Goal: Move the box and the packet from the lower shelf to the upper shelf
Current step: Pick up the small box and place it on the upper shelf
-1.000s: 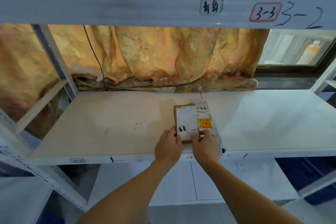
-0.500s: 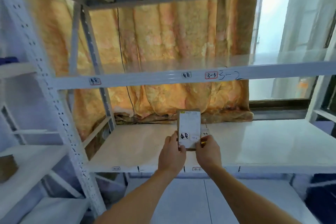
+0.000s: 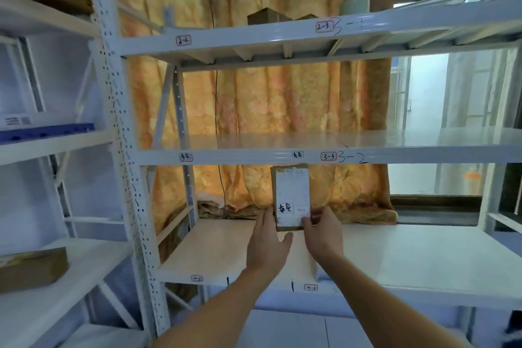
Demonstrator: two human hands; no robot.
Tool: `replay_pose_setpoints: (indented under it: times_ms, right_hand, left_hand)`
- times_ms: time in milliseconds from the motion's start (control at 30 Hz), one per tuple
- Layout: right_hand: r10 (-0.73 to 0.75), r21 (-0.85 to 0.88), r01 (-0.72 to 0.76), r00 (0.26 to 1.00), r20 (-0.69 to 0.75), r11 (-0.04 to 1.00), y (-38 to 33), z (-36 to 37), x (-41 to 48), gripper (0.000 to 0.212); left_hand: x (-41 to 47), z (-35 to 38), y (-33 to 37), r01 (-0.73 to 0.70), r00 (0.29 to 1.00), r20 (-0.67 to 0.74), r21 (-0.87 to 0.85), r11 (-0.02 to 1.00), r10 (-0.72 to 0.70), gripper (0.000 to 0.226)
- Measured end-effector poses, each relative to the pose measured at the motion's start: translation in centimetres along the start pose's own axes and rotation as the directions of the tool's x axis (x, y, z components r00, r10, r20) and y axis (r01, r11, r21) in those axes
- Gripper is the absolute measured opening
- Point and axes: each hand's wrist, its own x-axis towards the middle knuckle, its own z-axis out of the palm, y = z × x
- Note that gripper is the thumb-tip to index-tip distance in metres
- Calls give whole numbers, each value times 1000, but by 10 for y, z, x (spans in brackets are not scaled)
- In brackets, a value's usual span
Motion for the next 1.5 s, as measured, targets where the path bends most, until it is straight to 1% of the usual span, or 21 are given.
replay_pose_setpoints:
  times_ms: [133,233,333,400,567,667,700,767,867,933,1000,1100,1133,1200,1267,1300,1400,1433,1500]
  right_hand:
    - [-113,89,116,993,-34,989,-44,15,11,16]
    - [-225,68,229,972,-69,971,-85,43,26,26]
    - [-344,36,346,938,-41,938,-125,85,46,35]
    - [-404,28,404,914,-33,914,-152,120,63,37]
    - [-473,23,476,878,-75,879,-217,209,111,39]
    - [-515,-71,511,855,-56,857,-237,255,135,28]
    - [-522,-113,515,852,-45,850,-239,267,141,27]
    - [-520,-220,508,854,5,833,-236,288,153,31]
    - [-466,-437,485,870,158,757,-224,310,162,42]
    - [-445,-500,486,871,208,717,-219,320,166,50]
    - [-434,-513,492,869,239,703,-218,324,169,58]
    - [-458,-536,523,849,263,663,-218,319,167,65]
    - [-475,-531,527,845,245,663,-215,314,165,65]
    - [-489,-469,508,855,173,723,-209,300,156,61]
    - [-479,-386,471,874,82,793,-195,281,148,53]
    - [-483,-366,462,875,38,808,-186,270,145,50]
    - [-500,-337,461,865,-34,821,-149,222,133,41]
    - [-495,-330,455,867,-46,827,-135,203,128,39]
    - [-470,-325,423,879,-78,846,-102,163,116,35]
  left_hand:
    - [31,-35,0,-65,988,-143,14,998,66,73]
    - [69,-72,-8,-162,945,-274,91,983,181,71]
    - [116,-113,-32,-191,909,-337,187,964,245,67]
    - [153,-140,-54,-167,908,-345,216,962,235,63]
    - [244,-188,-103,-43,910,-393,219,975,129,57]
    - [287,-206,-129,11,918,-389,227,974,80,48]
    - [298,-209,-138,33,923,-379,241,970,63,45]
    - [313,-211,-160,86,938,-345,306,948,26,41]
    - [319,-204,-191,154,956,-294,446,882,-18,36]
    - [322,-198,-207,159,952,-306,460,873,-12,35]
    - [327,-195,-213,152,949,-315,468,870,3,36]
    - [330,-194,-211,199,950,-308,492,848,-44,47]
    - [326,-190,-207,218,939,-340,476,852,-51,51]
    - [313,-181,-193,226,899,-438,404,886,-29,50]
    - [294,-165,-176,174,868,-497,334,927,16,42]
    - [283,-155,-168,131,862,-503,338,932,61,38]
    - [241,-114,-139,-30,856,-467,380,924,220,25]
    - [223,-98,-128,-87,856,-449,363,928,256,23]
    - [184,-62,-103,-162,866,-416,290,943,277,19]
